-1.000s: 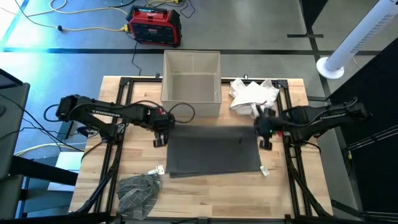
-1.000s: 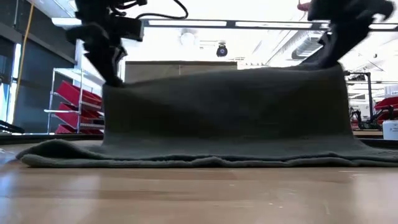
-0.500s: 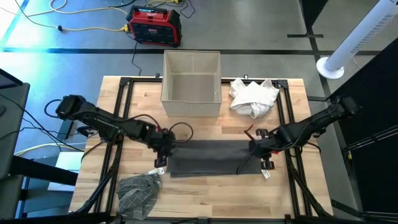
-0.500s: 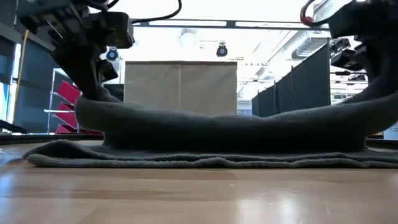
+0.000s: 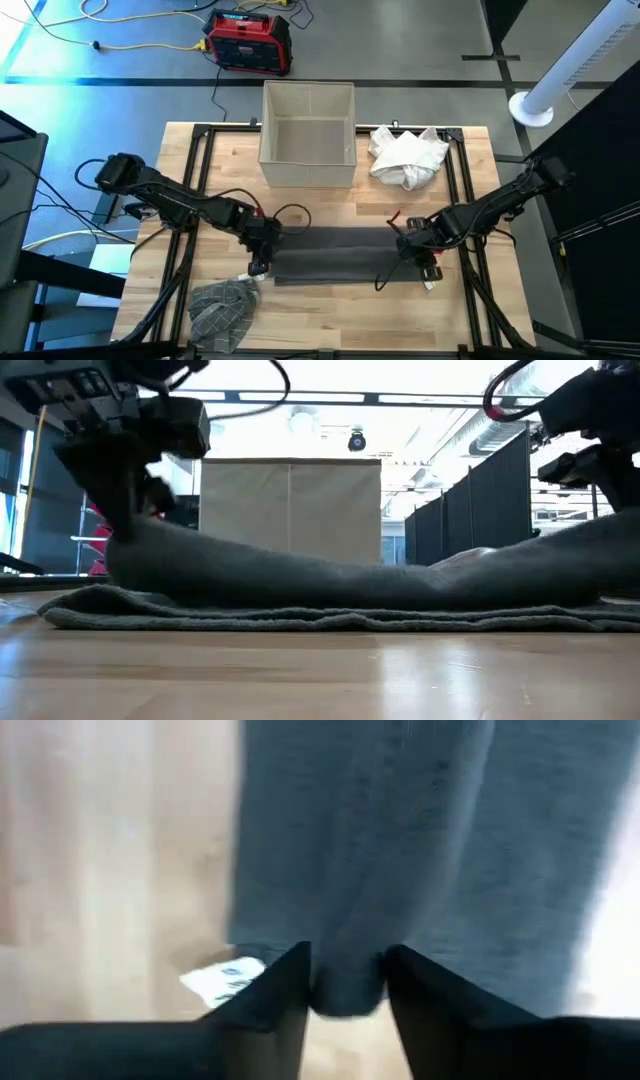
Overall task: Fold towel
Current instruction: Fold the dark gray towel
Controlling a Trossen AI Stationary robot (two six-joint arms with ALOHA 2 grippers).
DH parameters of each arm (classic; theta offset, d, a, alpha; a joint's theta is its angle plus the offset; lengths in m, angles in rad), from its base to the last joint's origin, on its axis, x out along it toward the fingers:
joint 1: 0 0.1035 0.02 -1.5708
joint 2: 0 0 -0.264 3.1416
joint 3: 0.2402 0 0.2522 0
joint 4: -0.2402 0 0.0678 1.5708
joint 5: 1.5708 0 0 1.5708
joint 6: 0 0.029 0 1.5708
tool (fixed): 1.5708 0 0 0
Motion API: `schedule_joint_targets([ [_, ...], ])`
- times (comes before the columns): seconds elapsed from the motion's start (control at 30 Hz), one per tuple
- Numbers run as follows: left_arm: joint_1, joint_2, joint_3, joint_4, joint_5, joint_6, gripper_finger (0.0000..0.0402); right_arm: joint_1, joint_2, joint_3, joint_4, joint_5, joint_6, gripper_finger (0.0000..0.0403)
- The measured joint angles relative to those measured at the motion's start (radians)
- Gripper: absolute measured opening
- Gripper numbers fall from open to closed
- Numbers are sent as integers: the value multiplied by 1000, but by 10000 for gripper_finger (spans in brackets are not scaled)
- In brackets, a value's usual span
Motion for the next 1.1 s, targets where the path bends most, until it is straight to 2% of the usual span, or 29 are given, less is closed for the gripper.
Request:
schedule_joint_targets([
  [0.13, -12, 26, 0, 66, 70, -36, 117, 15, 18, 0, 72, -70, 13, 161],
  [0.33, -49, 62, 0, 134, 65, -64, 120, 67, 63, 0, 69, -68, 33, 156],
  [0.4, -50, 61, 0, 127, 61, -65, 120, 76, 65, 0, 38, -36, 81, 149],
  [0.6, -45, 43, 1, 117, -56, -115, 116, 99, 27, 0, -18, 203, 356, 122],
  [0.73, -43, 14, 2, 71, -118, -123, 108, 83, -16, 0, -50, 279, 647, 109],
  [0.87, -28, -53, 2, -54, -138, -102, 93, 57, -33, 0, -124, 278, 1007, 104],
  [0.97, -24, -108, 2, -182, -192, -35, 83, 60, -31, 0, -164, 276, 1127, 107],
  [1.1, -24, -144, 2, -310, -330, 85, 79, 75, -16, 0, -168, 290, 1258, 131],
])
